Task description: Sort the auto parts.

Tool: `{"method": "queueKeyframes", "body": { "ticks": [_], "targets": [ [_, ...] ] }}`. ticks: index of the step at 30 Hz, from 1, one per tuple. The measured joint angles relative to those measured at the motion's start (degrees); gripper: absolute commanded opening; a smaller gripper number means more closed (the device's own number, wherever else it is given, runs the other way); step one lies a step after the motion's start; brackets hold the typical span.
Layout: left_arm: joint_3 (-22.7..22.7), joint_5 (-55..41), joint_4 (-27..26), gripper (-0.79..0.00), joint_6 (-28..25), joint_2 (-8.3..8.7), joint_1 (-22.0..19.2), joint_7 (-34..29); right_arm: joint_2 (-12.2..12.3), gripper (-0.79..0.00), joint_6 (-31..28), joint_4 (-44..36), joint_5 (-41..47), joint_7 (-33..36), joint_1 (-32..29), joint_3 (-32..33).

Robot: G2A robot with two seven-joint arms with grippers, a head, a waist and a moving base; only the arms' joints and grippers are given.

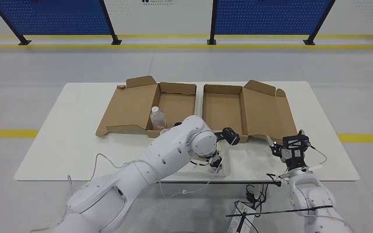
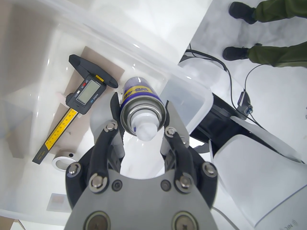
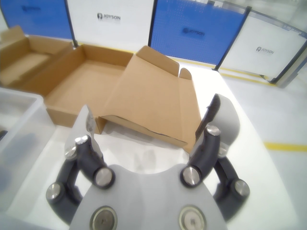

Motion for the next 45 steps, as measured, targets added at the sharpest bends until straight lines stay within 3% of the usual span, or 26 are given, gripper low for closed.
{"method": "queueKeyframes", "body": {
  "ticks": [16, 36, 45],
  "targets": [
    [-2.49, 3.38, -2.55, -0.785, 1.09, 0.99, 0.21, -0.16, 0.0, 0.0, 0.0, 0.0, 0.0, 0.0, 0.0, 0.0],
    [-13.05, 1.05, -16.44, -0.785, -0.42, 5.68, 4.29, -9.65, 0.0, 0.0, 0.0, 0.0, 0.0, 0.0, 0.0, 0.0],
    [-16.65, -0.24, -17.97, -0.785, -2.56, 8.06, 3.55, -10.18, 0.0, 0.0, 0.0, 0.0, 0.0, 0.0, 0.0, 0.0]
  ]
}}
